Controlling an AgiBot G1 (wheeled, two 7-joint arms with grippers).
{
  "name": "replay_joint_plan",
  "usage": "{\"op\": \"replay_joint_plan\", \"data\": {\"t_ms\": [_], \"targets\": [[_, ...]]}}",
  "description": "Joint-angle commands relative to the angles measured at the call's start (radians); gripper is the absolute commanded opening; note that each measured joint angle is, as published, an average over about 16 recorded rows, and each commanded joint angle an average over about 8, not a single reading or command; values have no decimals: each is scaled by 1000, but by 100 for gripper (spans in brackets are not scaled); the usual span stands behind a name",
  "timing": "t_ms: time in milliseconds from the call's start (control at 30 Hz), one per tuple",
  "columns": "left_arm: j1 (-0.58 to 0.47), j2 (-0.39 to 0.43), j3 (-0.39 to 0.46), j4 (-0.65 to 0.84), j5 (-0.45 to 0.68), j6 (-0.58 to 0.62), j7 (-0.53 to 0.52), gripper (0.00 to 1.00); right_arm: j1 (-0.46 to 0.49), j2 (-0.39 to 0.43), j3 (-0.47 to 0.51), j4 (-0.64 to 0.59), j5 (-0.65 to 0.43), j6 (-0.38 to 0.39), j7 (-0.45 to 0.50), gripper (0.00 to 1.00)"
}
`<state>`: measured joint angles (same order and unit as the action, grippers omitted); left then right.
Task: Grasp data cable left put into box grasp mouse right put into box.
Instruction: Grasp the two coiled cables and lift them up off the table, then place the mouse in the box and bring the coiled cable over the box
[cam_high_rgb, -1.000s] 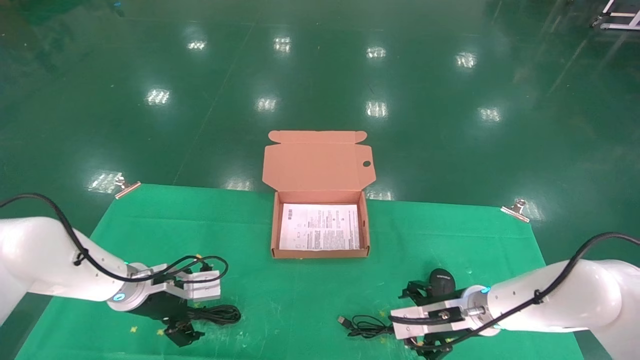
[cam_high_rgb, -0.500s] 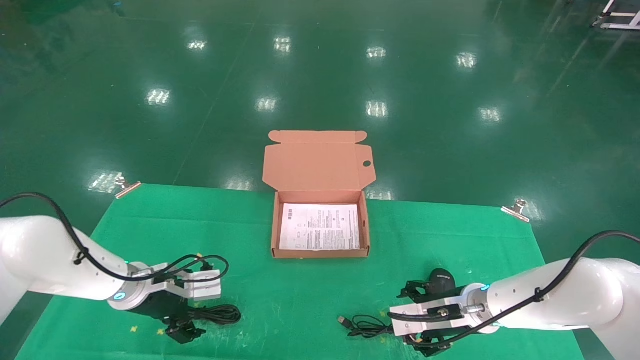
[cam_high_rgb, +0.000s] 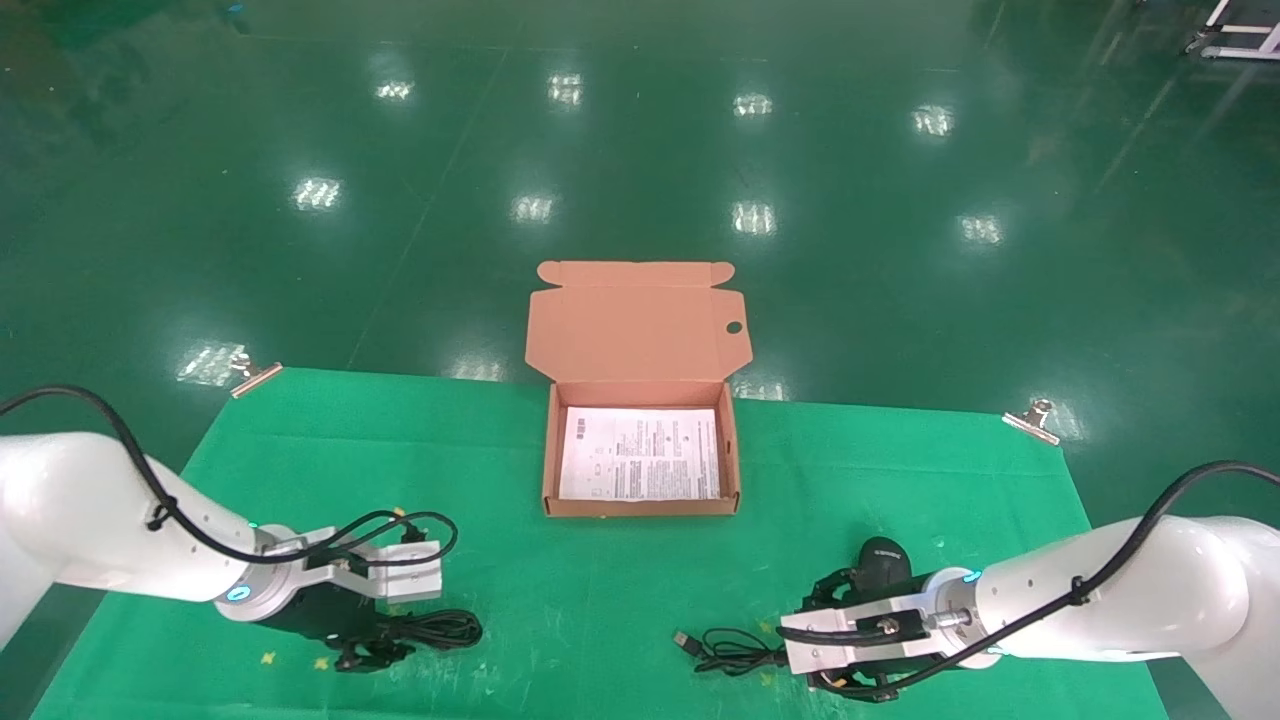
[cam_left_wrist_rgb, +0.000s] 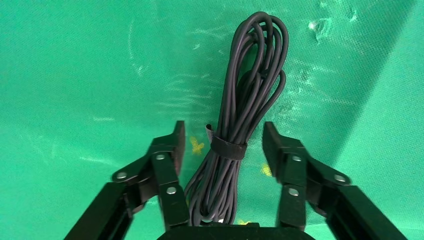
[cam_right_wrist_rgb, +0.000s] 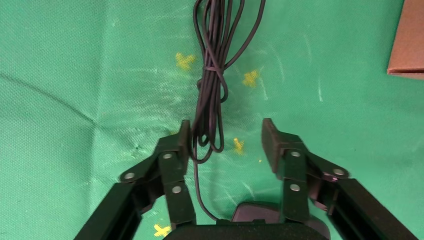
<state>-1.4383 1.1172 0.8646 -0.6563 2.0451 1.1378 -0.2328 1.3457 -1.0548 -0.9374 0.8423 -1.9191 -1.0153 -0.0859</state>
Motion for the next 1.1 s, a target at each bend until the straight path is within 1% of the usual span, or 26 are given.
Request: {"op": "replay_joint_plan", "data": {"t_ms": [33,833,967,1100], "targets": [[0,0,0,-1,0,0,0,0,0,0,0,1,0,0,0,0],[-1,-5,-2,-8,-4,4,3,0,2,6,3,3,4,-3,5,0],[-9,-31,-18,-39,-33,19,26,0,12,38,24,22,29,-8,27,0],[-27,-78,-46,-105,-74,35,47,0,32,107,66,84,65,-10,84,0]]}}
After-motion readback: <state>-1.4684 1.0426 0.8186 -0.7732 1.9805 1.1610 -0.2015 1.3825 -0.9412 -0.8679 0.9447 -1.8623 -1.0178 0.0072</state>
